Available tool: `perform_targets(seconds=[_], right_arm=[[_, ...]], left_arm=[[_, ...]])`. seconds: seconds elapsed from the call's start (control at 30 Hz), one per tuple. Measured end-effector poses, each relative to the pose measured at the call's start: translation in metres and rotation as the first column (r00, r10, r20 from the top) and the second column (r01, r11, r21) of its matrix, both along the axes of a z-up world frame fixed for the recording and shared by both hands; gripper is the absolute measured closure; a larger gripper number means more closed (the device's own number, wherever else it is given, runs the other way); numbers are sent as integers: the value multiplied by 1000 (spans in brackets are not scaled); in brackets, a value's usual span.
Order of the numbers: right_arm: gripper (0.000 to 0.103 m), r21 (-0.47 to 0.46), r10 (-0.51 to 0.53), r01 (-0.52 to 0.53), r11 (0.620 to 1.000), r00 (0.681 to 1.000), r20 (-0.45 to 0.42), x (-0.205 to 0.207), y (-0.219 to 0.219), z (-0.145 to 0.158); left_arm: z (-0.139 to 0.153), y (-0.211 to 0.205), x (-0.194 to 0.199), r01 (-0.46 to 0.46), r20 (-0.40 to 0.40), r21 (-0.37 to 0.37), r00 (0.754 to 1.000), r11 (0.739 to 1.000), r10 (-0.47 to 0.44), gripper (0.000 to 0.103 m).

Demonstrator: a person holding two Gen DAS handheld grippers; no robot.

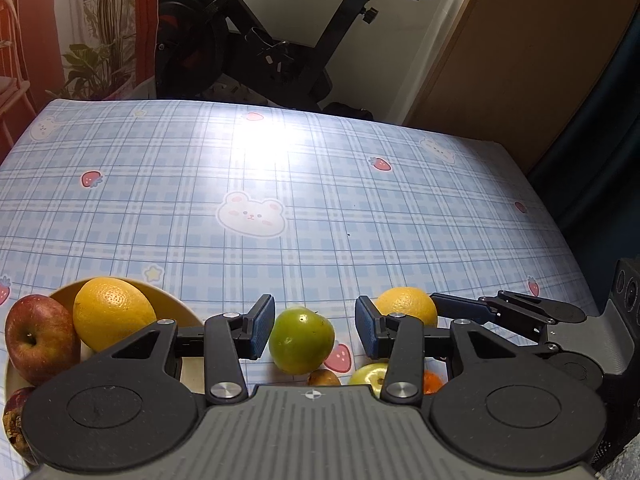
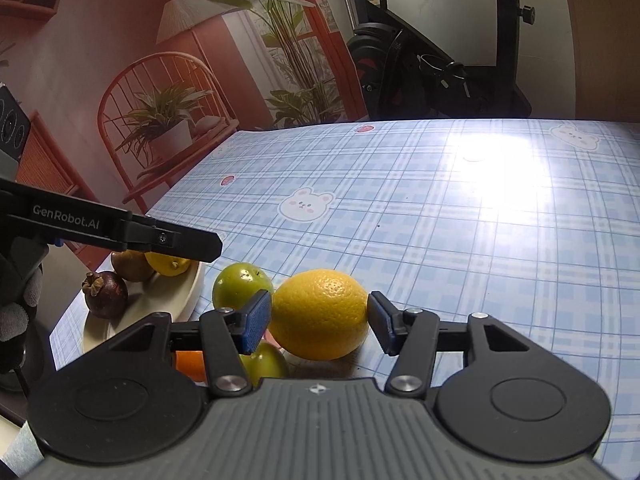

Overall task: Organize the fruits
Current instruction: 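Move the left tool back to the second yellow lemon, then close the left gripper on the second lemon and lift it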

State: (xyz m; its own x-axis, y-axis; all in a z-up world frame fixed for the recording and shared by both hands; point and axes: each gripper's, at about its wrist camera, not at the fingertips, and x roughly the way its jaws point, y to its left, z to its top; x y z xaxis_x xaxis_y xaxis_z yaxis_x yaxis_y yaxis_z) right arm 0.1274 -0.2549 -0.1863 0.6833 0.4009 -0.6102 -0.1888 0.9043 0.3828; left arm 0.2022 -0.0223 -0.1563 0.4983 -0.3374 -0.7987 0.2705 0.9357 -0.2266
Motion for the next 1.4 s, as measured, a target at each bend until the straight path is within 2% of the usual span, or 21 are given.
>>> perform_targets(seconds=[0.17, 0.3, 0.63, 0.9, 1.2, 1.4], right_arm=[[47, 10, -50, 50, 999, 999, 1, -3, -14, -1], [47, 19, -47, 47, 999, 999, 0, -5, -17, -1], [45, -119, 76, -74, 990, 997, 12, -18, -10, 2], [44, -181, 129, -127, 975, 992, 0, -13, 0, -8], [37, -247, 166, -156, 956, 986, 21, -6, 10, -11], [38, -262, 193, -183, 948, 981, 13, 0, 13, -16]], left_arm=[[-5, -8, 4, 0, -23, -25, 1000, 1000, 0, 57], [-11, -15, 10, 8, -46, -48, 999, 999, -10, 57], [-25, -37, 12, 17, -118, -146, 992, 989, -34, 58], [-36, -55, 17, 43, -129, -147, 990, 988, -62, 57], [-40, -71, 33, 92, -130, -152, 985, 984, -112, 56], [-40, -74, 47, 79, -147, -170, 984, 982, -104, 56]])
